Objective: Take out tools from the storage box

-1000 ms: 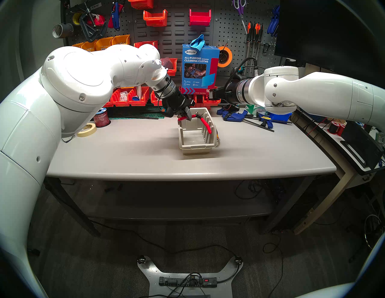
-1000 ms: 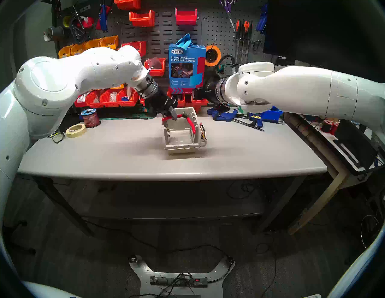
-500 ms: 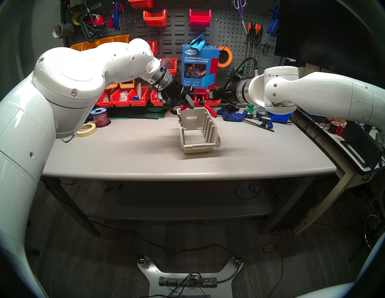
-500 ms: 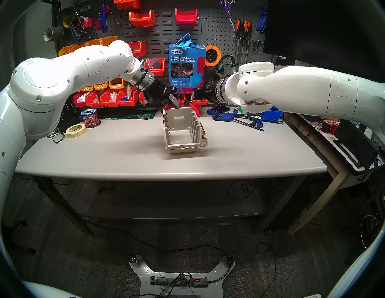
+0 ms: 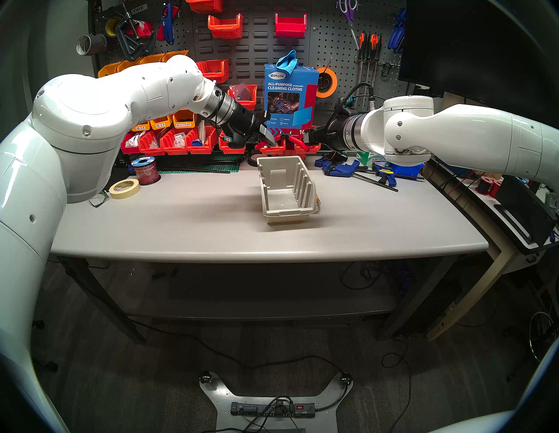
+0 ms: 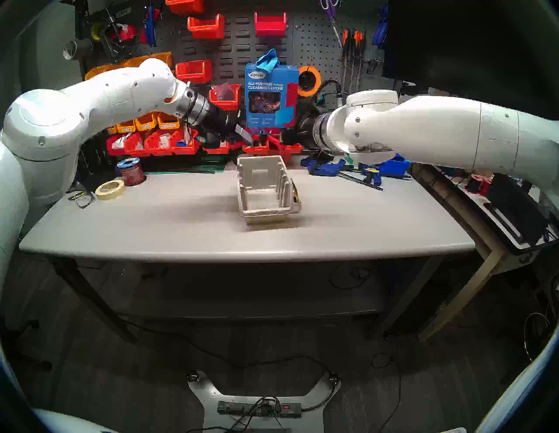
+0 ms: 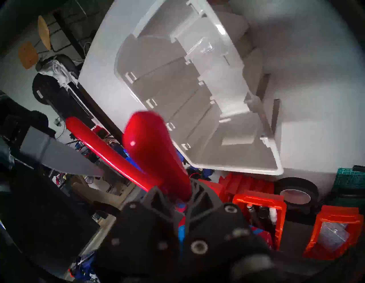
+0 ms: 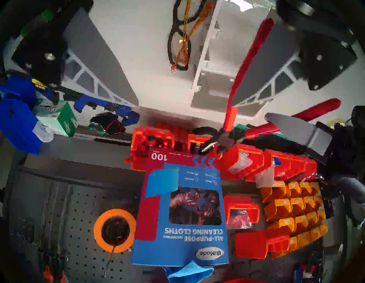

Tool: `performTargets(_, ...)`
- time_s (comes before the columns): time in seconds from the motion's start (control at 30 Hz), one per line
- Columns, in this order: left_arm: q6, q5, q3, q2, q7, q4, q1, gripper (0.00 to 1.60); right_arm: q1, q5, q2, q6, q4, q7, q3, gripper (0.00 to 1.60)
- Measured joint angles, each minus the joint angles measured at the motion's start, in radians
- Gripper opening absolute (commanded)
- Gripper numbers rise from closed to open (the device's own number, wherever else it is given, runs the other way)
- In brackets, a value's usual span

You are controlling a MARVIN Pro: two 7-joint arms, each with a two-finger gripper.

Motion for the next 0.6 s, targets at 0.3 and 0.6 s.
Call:
performTargets(0.3, 0.0, -0.024, -0.032, 0.095, 0.0, -0.074, 0.005, 0.0, 0.001, 0.0, 0.0, 0.0, 0.0, -0.002, 0.0, 1.6)
performTargets(0.6, 0.0, -0.046, -0.032, 0.194, 0.0, -0.127, 0.027, 0.0, 0.001, 0.0, 0.0, 0.0, 0.0, -0.003, 0.0, 1.6)
